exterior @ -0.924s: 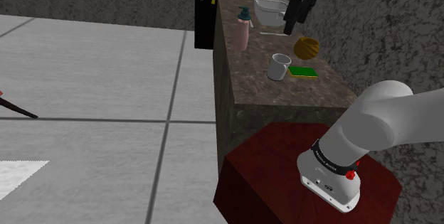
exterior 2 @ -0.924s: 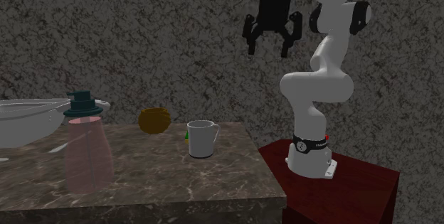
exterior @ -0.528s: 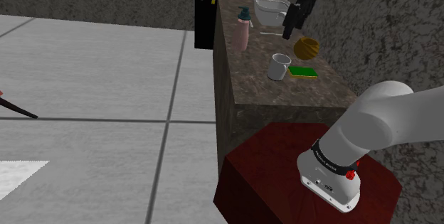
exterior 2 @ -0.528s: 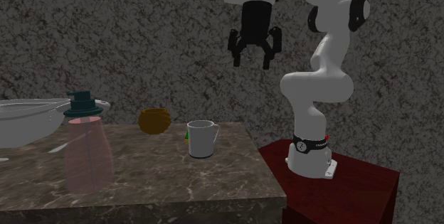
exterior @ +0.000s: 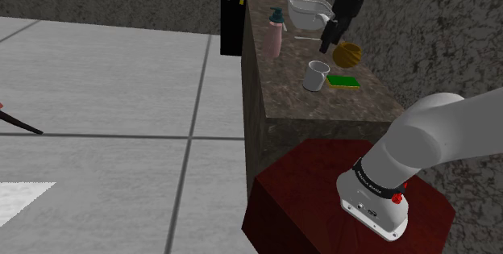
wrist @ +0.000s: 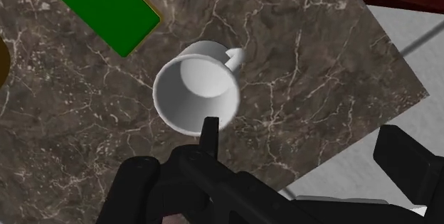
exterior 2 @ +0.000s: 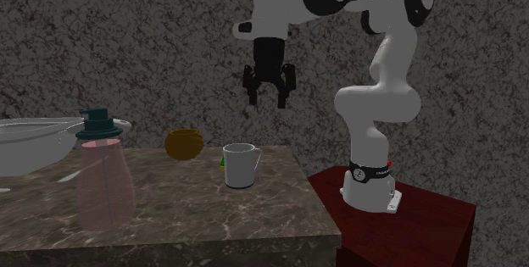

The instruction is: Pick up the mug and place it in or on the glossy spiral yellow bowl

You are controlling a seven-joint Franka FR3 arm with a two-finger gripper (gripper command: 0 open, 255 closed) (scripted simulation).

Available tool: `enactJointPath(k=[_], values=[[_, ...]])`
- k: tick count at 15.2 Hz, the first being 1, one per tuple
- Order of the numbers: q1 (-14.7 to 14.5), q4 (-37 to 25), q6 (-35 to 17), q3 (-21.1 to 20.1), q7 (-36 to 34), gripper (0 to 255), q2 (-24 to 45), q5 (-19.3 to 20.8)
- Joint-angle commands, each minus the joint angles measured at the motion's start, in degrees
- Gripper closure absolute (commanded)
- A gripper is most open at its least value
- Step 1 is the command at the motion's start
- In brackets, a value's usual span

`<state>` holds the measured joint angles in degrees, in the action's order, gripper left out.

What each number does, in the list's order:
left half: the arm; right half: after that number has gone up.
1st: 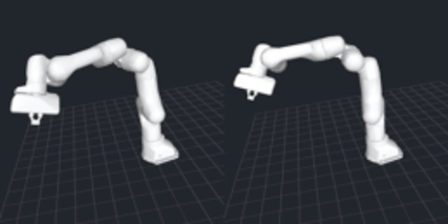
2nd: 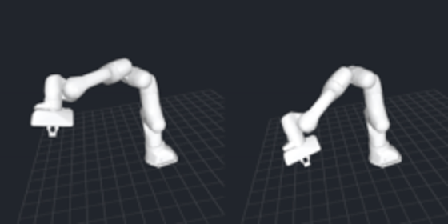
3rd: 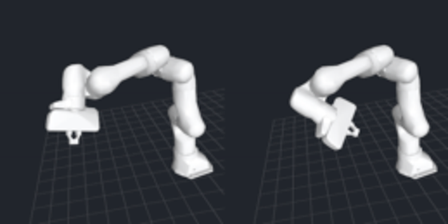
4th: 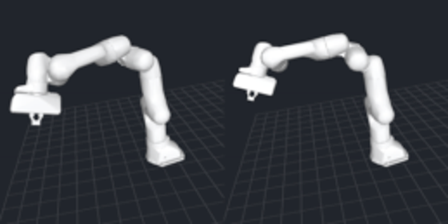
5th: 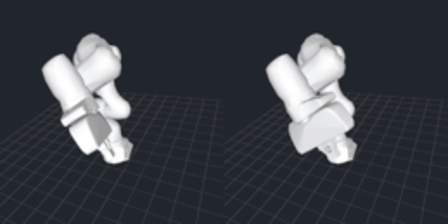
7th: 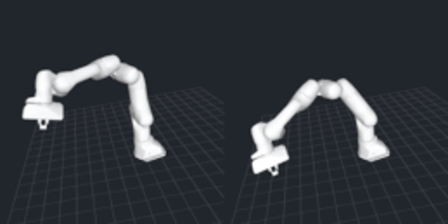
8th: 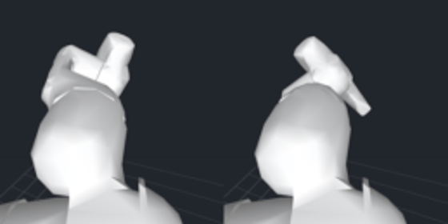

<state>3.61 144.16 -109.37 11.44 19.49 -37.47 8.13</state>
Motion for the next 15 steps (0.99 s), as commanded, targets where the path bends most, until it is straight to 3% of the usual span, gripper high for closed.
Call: enactJointPath(k=[1,6,11,15], values=[[0.6,0.4,-3.2,2.7,2.4,0,2.6,0.2],[0.8,-0.7,-10.7,9.5,8.8,0,11.5,-1.1],[-0.1,-3.8,-17.3,16.0,17.0,0,22.2,-5.9],[-0.4,-2.2,-20.7,16.4,17.7,0,24.2,-6.8]])
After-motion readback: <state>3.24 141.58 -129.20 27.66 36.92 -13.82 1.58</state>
